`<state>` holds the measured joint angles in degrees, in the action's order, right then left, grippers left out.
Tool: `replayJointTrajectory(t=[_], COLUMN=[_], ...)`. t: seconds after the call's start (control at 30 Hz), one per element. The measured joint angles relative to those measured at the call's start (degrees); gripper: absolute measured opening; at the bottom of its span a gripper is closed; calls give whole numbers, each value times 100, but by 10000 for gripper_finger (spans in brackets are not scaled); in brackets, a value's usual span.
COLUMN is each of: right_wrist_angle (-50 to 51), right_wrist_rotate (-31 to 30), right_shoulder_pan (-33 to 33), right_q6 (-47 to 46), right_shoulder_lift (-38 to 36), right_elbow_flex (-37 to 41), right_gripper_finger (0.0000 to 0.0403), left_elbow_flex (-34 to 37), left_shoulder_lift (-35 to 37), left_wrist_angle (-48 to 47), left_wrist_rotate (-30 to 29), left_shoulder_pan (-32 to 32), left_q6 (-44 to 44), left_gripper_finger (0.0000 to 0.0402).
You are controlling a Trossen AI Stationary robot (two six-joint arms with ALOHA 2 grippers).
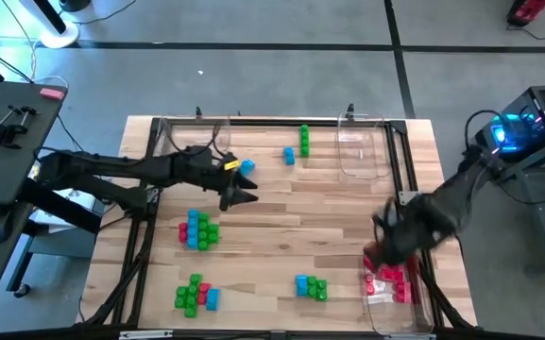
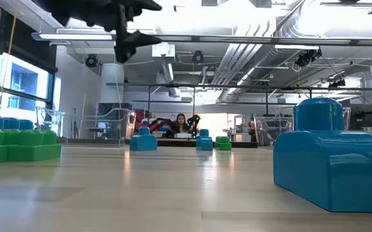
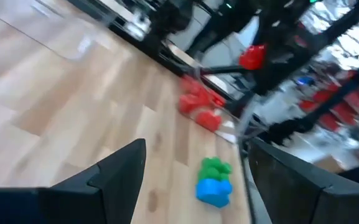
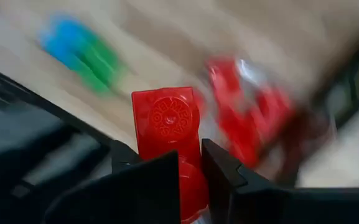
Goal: Sort blocks
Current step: Put the red game piece into the bottom right transparent bin
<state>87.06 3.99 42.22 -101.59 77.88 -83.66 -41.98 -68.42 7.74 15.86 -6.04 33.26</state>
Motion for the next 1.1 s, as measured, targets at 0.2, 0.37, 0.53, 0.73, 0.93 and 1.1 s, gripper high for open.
replayJointTrajectory(t=[0.2,0.37,0.53,0.73,0.93,1.1], right_wrist_angle=[-1257,-2232,-2342,-2355,-3047,-3815], right_wrist_rotate=[1438,865,1082,1430,-529,-1225], right_shoulder_pan=[927,1107,985,863,65,-1176], right_q6=[-940,-914,-73,1385,3027,4661], right_shoulder_lift=[13,9,7,5,0,18], right_elbow_flex=[1422,2100,2170,1730,1257,1248], right_gripper_finger=[3,30,113,203,219,220], left_elbow_flex=[0,0,-2,-2,-7,-7], left_shoulder_lift=[-406,-347,-194,34,533,1143], left_wrist_angle=[535,712,735,711,-133,-2952], left_wrist_rotate=[562,612,610,1021,1881,1094], left_shoulder_pan=[2,-7,-69,-66,392,1559], left_q6=[359,418,511,907,1631,2284], left_gripper_finger=[268,268,268,268,268,267])
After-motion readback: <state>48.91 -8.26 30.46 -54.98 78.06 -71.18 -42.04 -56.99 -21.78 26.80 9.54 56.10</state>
